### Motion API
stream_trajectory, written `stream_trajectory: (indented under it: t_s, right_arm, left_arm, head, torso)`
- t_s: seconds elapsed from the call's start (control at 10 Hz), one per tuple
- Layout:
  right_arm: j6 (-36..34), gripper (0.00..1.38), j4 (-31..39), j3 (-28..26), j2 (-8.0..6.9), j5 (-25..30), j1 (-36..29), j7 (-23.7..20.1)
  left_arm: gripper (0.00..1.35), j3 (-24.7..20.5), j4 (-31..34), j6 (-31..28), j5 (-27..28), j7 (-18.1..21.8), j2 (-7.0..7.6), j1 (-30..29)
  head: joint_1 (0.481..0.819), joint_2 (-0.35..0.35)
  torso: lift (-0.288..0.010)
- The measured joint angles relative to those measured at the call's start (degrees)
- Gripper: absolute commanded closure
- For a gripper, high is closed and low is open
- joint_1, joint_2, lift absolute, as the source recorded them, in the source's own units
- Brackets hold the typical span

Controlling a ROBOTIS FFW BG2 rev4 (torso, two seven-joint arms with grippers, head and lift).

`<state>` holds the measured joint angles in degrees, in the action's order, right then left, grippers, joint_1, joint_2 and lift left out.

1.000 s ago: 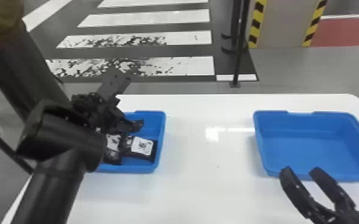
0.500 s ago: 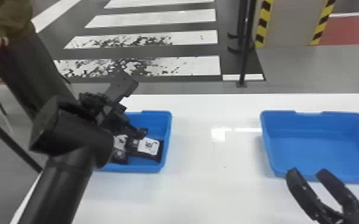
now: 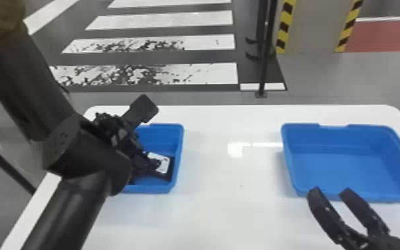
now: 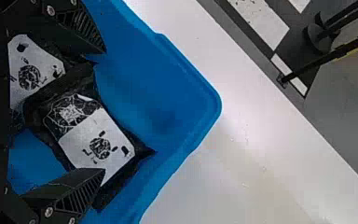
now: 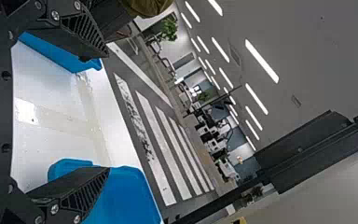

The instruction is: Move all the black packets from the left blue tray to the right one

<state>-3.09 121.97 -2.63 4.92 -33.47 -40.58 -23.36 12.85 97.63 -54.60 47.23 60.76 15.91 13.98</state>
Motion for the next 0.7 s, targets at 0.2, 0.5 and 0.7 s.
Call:
stream_trajectory:
  t_s: [0.2,0.5,0.7]
  right_arm:
    - [-0.13,0.17,-0.35,0.21,0.00,-0.01,0.28,-0.01]
    - [-0.14,0.17,-0.78,0.46,0.00,-0.35,0.51,0.00]
    - [-0.14,0.17,-0.86,0.48,0.00,-0.62,0.51,-0.01]
  left_arm:
    - [0.14,2.61,-5.55,2.36,0.20,0.16,0.04,2.17]
    - [0.81,5.08,-10.31,2.78,2.17,0.92,-0.36,4.67]
    - [0.82,4.80,-10.63,1.99,4.08,1.75,-0.44,4.86]
  head:
    - [0.695,0.112]
    - [0.695,0.107]
    - [0.695,0.122]
  torso:
    - [-0.140]
    - [-0.140]
    - [-0.140]
